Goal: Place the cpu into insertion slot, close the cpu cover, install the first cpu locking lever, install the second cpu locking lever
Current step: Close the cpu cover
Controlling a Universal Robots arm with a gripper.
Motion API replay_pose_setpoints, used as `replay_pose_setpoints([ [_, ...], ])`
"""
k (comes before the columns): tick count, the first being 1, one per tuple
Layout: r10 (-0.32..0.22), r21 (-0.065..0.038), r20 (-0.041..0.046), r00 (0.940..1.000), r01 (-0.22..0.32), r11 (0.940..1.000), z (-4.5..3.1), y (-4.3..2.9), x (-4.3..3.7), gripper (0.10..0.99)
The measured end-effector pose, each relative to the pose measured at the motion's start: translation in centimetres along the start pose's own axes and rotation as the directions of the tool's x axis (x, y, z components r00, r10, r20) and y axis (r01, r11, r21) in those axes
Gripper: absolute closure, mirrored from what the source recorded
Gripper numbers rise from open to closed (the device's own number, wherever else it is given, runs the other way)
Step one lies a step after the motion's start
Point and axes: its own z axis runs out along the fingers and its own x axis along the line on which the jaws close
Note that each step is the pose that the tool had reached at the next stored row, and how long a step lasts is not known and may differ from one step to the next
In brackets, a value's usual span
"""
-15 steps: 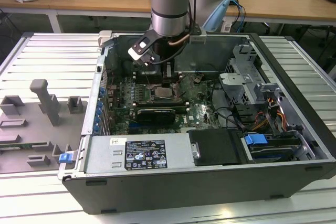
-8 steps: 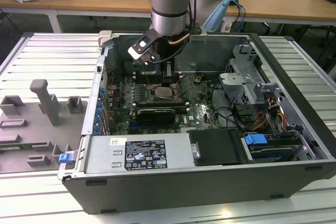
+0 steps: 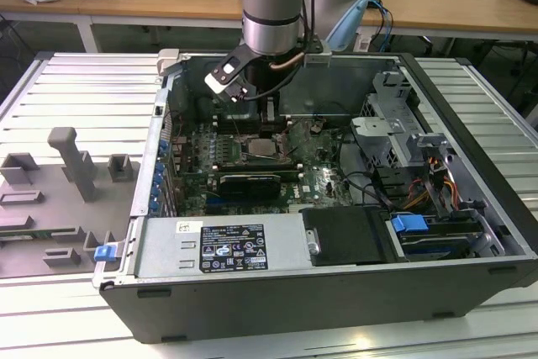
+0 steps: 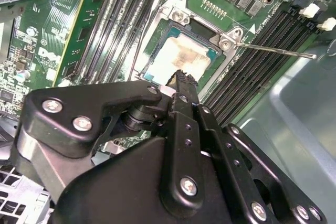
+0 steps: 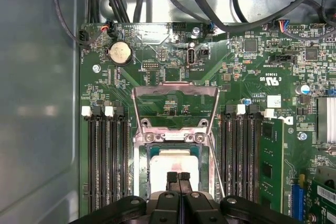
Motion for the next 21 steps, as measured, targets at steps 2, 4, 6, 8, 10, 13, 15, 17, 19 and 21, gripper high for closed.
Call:
replay_pose_setpoints([
  [2,0.000,0.000,0.0001,1.0000,0.000,1.0000,-0.10,0.00,0.00,0.980],
  [4,0.000,0.000,0.0002,1.0000,0.000,1.0000,-0.16,0.00,0.00,0.980],
  [6,0.000,0.000,0.0002,1.0000,0.000,1.0000,-0.25,0.00,0.00,0.980],
  [8,0.000,0.000,0.0001,1.0000,0.000,1.0000,-0.31,0.01,0.00,0.980],
  [10,0.000,0.000,0.0001,1.0000,0.000,1.0000,-0.39,0.01,0.00,0.980],
  [13,0.000,0.000,0.0003,1.0000,0.000,1.0000,-0.53,0.01,0.00,0.980],
  [15,0.000,0.000,0.0002,1.0000,0.000,1.0000,-0.62,0.01,0.01,0.980],
  [17,0.000,0.000,0.0002,1.0000,0.000,1.0000,-0.71,0.02,0.01,0.980],
  [19,0.000,0.000,0.0002,1.0000,0.000,1.0000,-0.83,0.02,0.01,0.980],
  [21,0.000,0.000,0.0002,1.0000,0.000,1.0000,-1.23,0.03,0.02,0.980],
])
